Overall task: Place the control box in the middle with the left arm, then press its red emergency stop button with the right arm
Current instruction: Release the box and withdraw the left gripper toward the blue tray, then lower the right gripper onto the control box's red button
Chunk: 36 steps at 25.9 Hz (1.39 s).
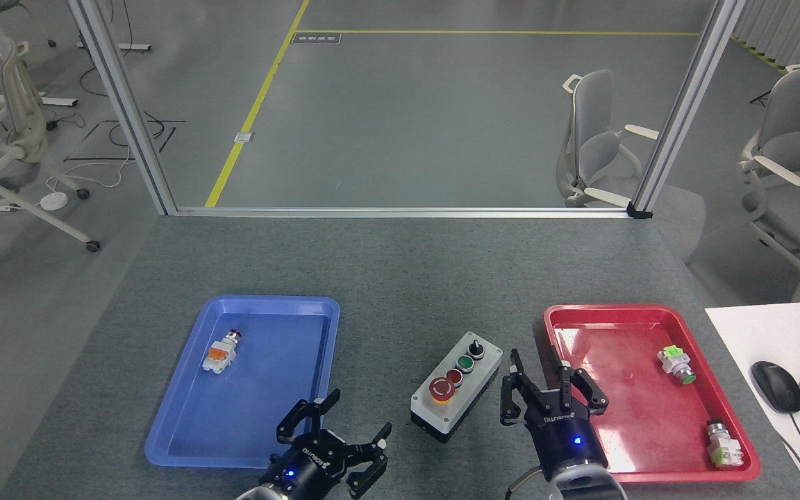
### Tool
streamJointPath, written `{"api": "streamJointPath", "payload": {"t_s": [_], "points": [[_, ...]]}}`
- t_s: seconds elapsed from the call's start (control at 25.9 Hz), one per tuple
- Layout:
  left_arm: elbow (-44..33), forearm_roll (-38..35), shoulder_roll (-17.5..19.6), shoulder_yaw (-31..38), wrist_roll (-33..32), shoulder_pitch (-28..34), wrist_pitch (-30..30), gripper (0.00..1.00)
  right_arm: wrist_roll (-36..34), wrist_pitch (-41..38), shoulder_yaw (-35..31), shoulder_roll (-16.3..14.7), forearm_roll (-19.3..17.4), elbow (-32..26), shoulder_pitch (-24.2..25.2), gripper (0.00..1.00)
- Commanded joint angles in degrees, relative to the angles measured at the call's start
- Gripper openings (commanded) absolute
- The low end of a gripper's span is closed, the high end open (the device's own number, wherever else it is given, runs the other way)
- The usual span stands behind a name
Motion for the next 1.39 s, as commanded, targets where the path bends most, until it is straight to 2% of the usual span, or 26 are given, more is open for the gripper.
{"api": "streamJointPath", "payload": {"t_s": [0.0,0.15,0.23,0.27,0.35,0.42,0.62,0.97,1.35], "points": [[-6.76,0.0,3.22,10.43,0.11,5.18,-3.44,0.99,-0.08,-1.65,0.74,0.11,0.27,-0.09,0.29,0.37],[-7.11,0.0,3.14,25.46,0.55,6.32,-7.84,0.99,-0.08,-2.62,1.8,0.99,0.36,-0.09,0.2,0.25],[-6.41,0.35,2.96,32.31,0.46,5.71,-8.98,0.99,-0.17,-3.93,2.15,1.17,0.45,0.27,0.2,0.15],[-5.62,0.44,2.52,34.86,0.37,5.36,-9.07,0.99,-0.17,-4.64,2.5,1.61,0.63,0.62,0.2,0.08],[-3.42,0.88,2.08,37.5,0.37,3.16,-8.37,0.99,-0.17,-4.99,3.82,2.75,1.77,0.97,0.02,0.02],[-0.6,1.32,1.12,38.12,0.2,0.79,-7.49,0.99,-0.17,-4.9,4.35,3.81,3.0,1.5,-0.15,0.0],[3.88,2.11,-0.29,38.56,0.2,-2.73,0.77,0.99,-0.17,-4.55,6.9,5.3,3.53,4.13,-1.3,0.0],[3.61,2.28,-1.61,38.47,0.9,-2.73,0.42,0.99,-3.95,0.28,9.27,7.06,4.49,11.95,-3.41,0.0],[4.32,1.67,-0.91,38.73,1.08,-2.29,0.86,0.99,-5.53,1.16,10.15,6.79,4.14,18.02,-3.41,0.0]]}}
